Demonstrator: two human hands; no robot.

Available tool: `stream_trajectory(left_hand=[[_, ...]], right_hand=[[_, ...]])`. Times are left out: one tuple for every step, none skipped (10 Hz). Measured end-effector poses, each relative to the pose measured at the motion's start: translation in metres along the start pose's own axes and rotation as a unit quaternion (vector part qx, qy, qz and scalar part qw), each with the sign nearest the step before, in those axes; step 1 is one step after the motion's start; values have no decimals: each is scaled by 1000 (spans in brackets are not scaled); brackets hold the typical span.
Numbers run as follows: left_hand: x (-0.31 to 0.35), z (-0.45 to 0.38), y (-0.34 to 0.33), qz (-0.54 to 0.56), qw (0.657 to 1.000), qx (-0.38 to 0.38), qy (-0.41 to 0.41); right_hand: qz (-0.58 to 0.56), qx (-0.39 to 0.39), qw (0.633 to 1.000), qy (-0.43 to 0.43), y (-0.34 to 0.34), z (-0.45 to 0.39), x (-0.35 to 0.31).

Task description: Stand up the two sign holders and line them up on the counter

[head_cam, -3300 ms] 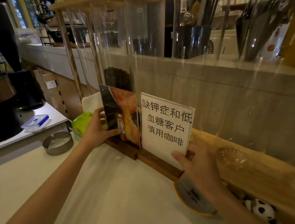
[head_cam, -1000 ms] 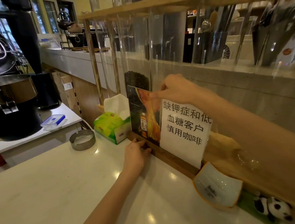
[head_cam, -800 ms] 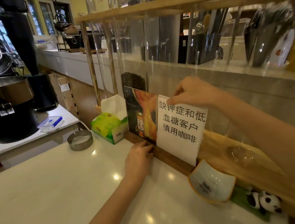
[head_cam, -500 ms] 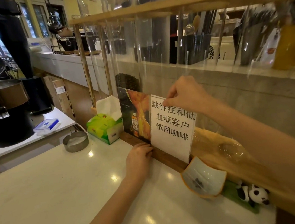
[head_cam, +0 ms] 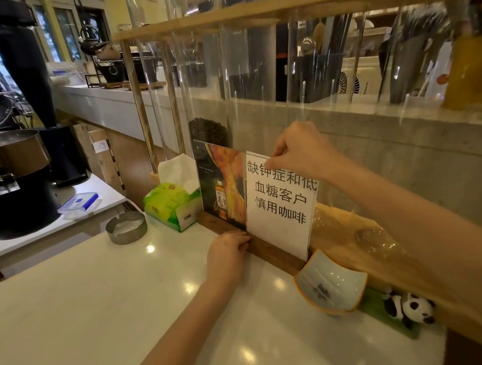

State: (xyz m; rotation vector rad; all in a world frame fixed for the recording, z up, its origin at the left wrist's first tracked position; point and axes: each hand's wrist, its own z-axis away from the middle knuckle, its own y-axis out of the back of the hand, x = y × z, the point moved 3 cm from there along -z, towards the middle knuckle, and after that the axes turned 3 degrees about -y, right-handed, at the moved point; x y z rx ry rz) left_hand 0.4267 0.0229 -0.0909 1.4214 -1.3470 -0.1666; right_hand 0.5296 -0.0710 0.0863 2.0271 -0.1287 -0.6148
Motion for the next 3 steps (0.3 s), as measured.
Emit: stream_trajectory(left_hand=[[6, -1, 8, 17, 999, -33, 17], [7, 0, 22, 36, 995, -91, 28], [10, 6, 56, 87, 994, -58, 35]], right_hand=[[-3, -18, 1000, 2, 2, 2, -2], [-8, -37, 999, -2, 1, 3, -2], [-58, 13, 998, 8, 10, 10, -15]])
